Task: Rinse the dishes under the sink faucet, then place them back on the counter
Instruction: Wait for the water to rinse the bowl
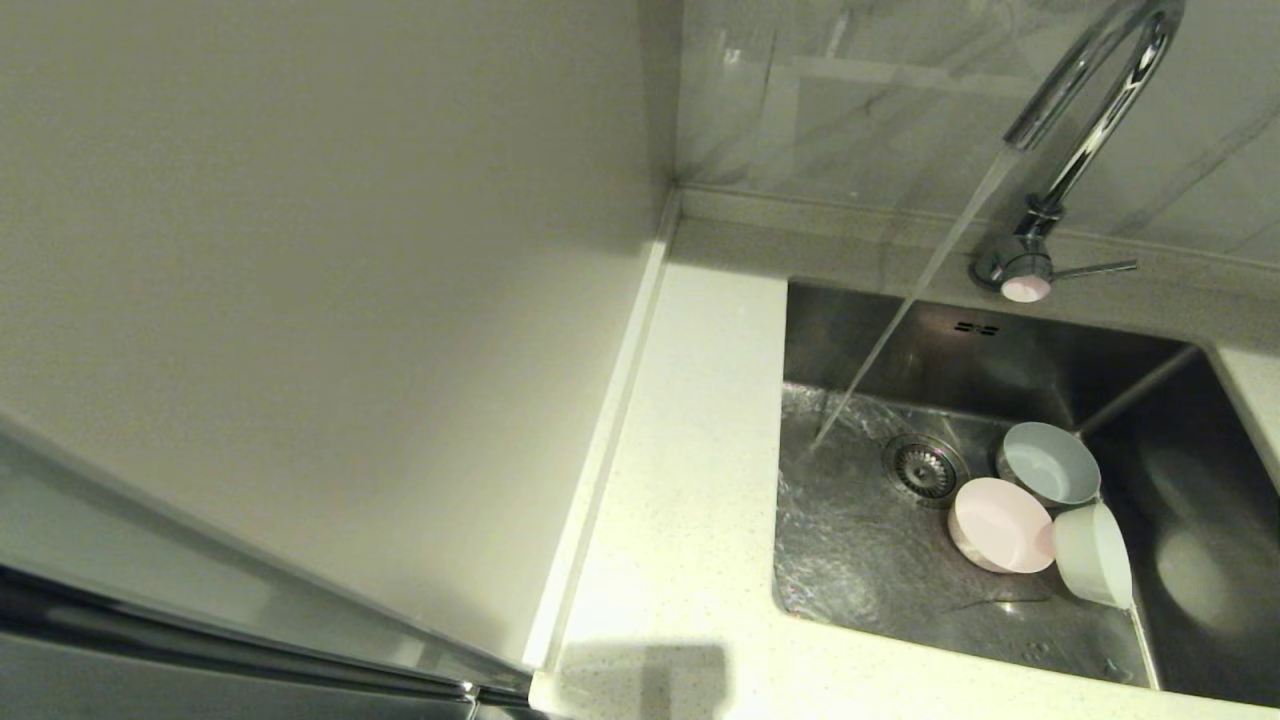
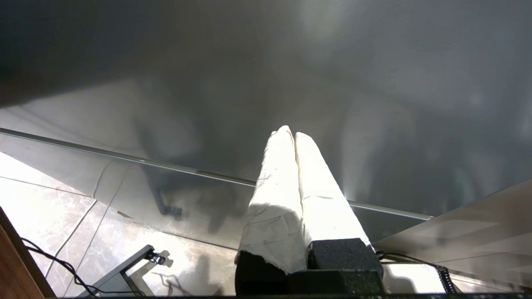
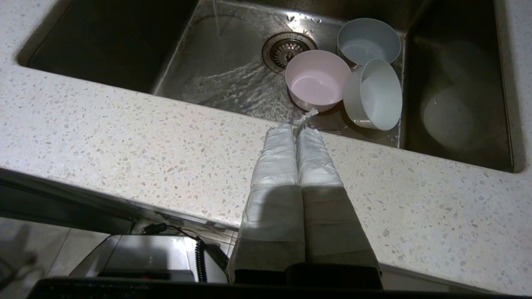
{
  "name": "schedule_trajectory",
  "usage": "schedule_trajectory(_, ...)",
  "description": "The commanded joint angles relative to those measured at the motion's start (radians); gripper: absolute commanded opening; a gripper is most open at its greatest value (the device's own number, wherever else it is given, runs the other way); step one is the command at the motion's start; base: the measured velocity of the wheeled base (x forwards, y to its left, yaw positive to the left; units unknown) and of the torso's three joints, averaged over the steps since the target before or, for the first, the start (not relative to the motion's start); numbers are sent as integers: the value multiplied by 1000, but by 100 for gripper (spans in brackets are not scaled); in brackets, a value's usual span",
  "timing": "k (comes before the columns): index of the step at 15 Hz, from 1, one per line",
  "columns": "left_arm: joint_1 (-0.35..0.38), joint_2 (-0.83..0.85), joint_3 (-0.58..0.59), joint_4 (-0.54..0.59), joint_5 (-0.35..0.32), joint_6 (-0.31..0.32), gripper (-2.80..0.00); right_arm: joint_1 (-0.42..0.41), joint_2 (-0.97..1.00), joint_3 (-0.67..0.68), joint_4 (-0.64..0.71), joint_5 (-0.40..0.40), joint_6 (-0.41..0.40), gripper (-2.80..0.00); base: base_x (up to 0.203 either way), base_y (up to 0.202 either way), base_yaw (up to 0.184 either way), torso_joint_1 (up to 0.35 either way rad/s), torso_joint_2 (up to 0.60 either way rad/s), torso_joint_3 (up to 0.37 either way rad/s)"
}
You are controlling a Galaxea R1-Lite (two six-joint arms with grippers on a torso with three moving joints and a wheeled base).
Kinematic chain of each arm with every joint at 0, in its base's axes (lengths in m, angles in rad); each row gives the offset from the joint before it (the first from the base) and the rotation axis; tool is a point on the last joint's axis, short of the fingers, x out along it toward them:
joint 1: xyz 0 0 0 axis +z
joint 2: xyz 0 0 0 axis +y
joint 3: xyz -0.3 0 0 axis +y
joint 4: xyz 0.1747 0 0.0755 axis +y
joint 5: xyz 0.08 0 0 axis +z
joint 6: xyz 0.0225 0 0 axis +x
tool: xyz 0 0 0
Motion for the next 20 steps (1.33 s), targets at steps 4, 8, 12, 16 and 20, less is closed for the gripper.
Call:
schedule_trajectory(4,0,-3,0,0,0,-1,-280,0,1,0,0,0,0,-280,0,0,0,0,0,0)
schedule_trajectory(8,-1,-3,0,0,0,0,-280,0,1,0,0,0,0,-280,0,0,0,0,0,0)
schedule_trajectory(12,0,-4,0,0,0,0,-280,0,1,0,0,0,0,-280,0,0,0,0,0,0)
schedule_trajectory(16,0,-4,0,0,1,-1,-280,0,1,0,0,0,0,-280,0,0,0,0,0,0)
schedule_trajectory(20,1,-3,0,0,0,-1,-280,-1,1,0,0,0,0,-280,0,0,0,0,0,0)
